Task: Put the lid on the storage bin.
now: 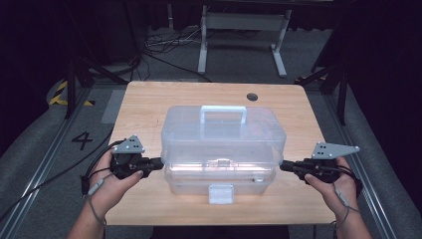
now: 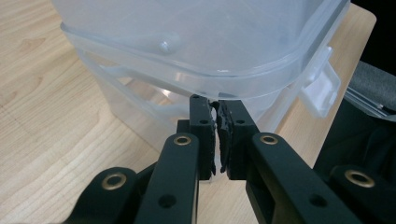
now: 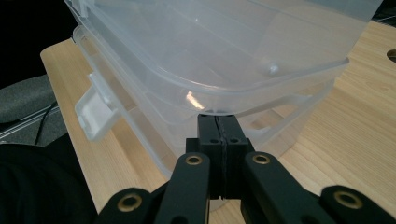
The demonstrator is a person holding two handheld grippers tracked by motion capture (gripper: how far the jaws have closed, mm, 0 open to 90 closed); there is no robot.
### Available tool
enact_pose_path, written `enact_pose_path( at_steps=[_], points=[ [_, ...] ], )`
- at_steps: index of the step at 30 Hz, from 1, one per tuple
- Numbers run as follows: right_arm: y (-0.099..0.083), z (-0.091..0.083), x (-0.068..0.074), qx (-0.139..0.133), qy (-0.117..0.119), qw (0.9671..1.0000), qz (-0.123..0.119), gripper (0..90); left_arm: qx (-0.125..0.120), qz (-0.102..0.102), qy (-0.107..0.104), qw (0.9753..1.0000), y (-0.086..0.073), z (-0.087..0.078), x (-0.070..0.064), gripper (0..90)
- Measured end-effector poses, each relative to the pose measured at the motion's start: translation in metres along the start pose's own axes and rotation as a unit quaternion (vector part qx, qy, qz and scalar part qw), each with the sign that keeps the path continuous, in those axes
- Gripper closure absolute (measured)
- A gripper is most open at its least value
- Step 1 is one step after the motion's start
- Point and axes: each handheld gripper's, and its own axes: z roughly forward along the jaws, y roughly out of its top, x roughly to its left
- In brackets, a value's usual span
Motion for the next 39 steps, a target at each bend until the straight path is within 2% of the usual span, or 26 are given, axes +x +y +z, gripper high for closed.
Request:
enact_pose_path(
  at_steps=[13, 21, 34, 39],
  points=[
    [-0.0036, 0.0006, -0.0002, 0.021, -0.005, 0.9998, -0.003, 90.0, 0.028, 0.004, -0.007, 0.9996, -0.0017, 0.0038, 0.0003, 84.9],
    [-0.003, 0.0014, 0.0024, 0.04, -0.004, 0.9991, -0.015, 90.0, 0.038, 0.004, -0.007, 0.9992, -0.0031, 0.0054, -0.0004, 84.9],
    [-0.0042, 0.0048, 0.0056, 0.073, -0.007, 0.9968, -0.032, 90.0, 0.072, 0.014, -0.007, 0.9973, -0.0034, 0.0092, -0.0024, 84.7],
    [-0.0055, 0.0069, 0.006, 0.087, -0.006, 0.9956, -0.034, 90.0, 0.091, 0.022, -0.009, 0.9956, -0.0033, 0.0099, -0.0036, 84.0]
  ],
)
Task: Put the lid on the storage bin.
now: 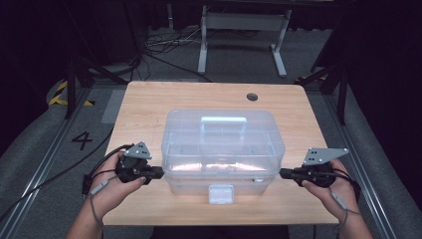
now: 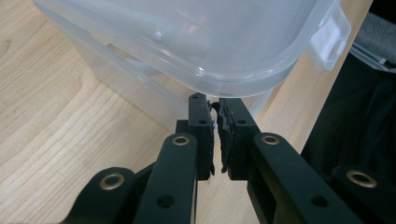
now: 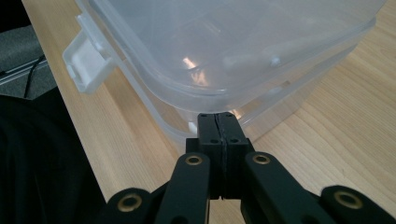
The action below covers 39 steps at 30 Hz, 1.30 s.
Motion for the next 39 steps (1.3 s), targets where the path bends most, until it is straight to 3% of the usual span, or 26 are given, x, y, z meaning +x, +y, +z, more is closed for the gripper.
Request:
enact_pose_path(
  at_steps=[16, 39],
  points=[
    [-0.0025, 0.0045, 0.0002, 0.028, 0.015, 0.9995, -0.001, 90.0, 0.034, 0.007, -0.007, 0.9994, 0.0, 0.0052, -0.0008, 84.6],
    [-0.0044, 0.0089, 0.0, 0.045, 0.021, 0.9987, -0.001, 90.0, 0.054, 0.008, -0.009, 0.9985, 0.0002, 0.0087, -0.0004, 84.5]
  ],
)
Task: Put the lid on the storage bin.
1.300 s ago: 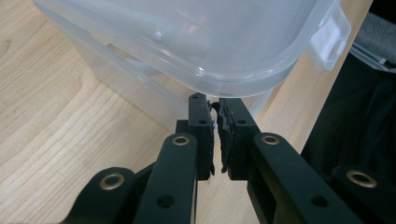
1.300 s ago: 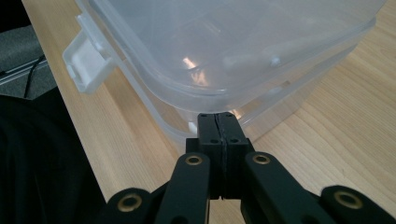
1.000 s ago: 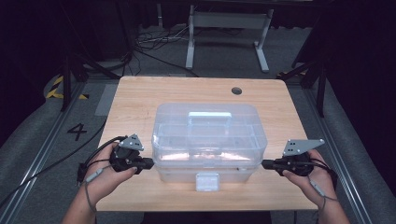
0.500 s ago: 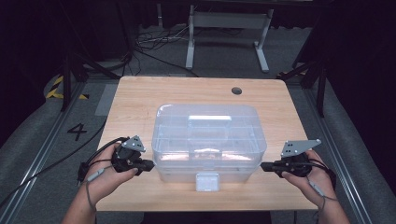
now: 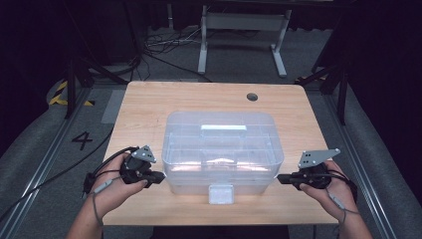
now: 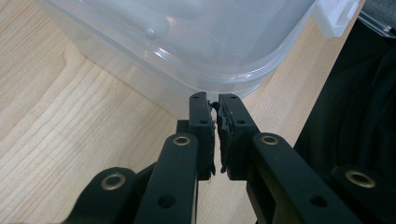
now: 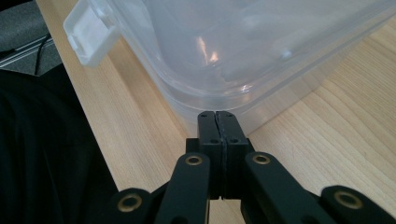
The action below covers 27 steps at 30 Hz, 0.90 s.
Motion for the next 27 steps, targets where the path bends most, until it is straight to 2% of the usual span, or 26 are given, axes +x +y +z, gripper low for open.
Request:
enact_pose_path(
  at_steps=[20, 27],
  points=[
    [-0.0017, 0.0024, -0.0006, 0.011, 0.004, 0.9999, 0.003, 90.0, 0.007, -0.001, 0.001, 1.0, -0.0015, 0.0006, 0.0015, 84.2],
    [-0.003, 0.0003, -0.0022, 0.0, 0.008, 0.9999, 0.008, 90.0, 0.002, -0.008, -0.005, 1.0, -0.0028, -0.0002, 0.002, 82.6]
  ],
)
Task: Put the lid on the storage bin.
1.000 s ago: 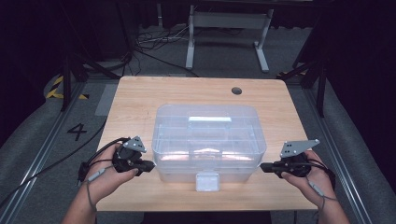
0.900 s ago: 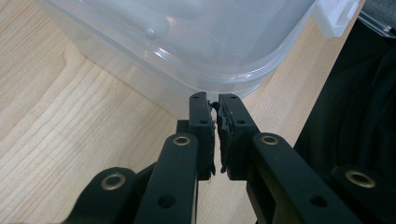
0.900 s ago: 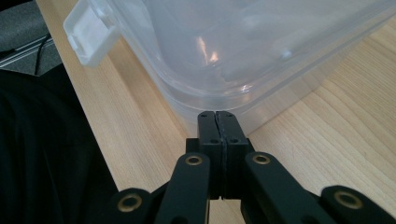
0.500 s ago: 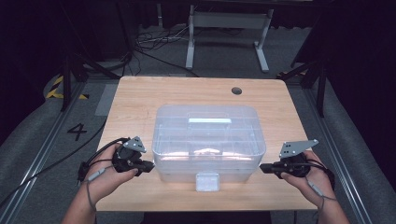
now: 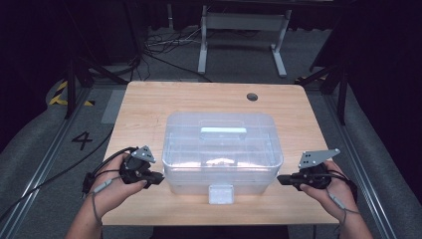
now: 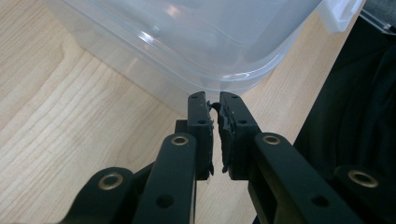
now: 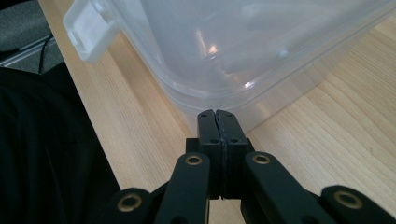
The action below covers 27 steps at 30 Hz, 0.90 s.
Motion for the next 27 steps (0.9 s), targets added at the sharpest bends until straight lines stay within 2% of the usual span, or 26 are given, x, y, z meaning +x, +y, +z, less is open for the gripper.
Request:
enact_pose_path(
  at_steps=[4, 9, 15, 16, 21, 23, 27],
  points=[
    [0.0, -0.002, 0.0, -0.002, -0.002, 1.0, 0.0, 90.0, -0.005, 0.0, 0.0, 1.0, -0.001, -0.003, 0.0, 79.7],
    [0.0, -0.006, -0.001, -0.007, -0.006, 1.0, -0.001, 90.0, -0.023, -0.001, 0.0, 0.9997, -0.002, -0.011, -0.001, 78.2],
    [0.004, -0.013, -0.003, -0.03, -0.02, 0.9993, 0.001, 90.0, -0.052, -0.011, 0.007, 0.9986, -0.004, -0.021, -0.001, 78.9],
    [0.004, -0.014, -0.003, -0.033, -0.023, 0.9992, 0.001, 90.0, -0.063, -0.016, 0.013, 0.9978, -0.005, -0.024, 0.0, 78.9],
    [0.006, -0.018, -0.005, -0.048, -0.034, 0.9982, 0.006, 90.0, -0.084, -0.029, 0.026, 0.9957, -0.009, -0.032, 0.006, 78.5],
    [0.005, -0.021, -0.007, -0.06, -0.042, 0.9972, 0.013, 90.0, -0.097, -0.041, 0.035, 0.9938, -0.012, -0.036, 0.009, 78.4],
    [0.004, -0.024, -0.011, -0.069, -0.05, 0.996, 0.023, 90.0, -0.105, -0.055, 0.043, 0.992, -0.015, -0.038, 0.012, 78.0]
  ],
)
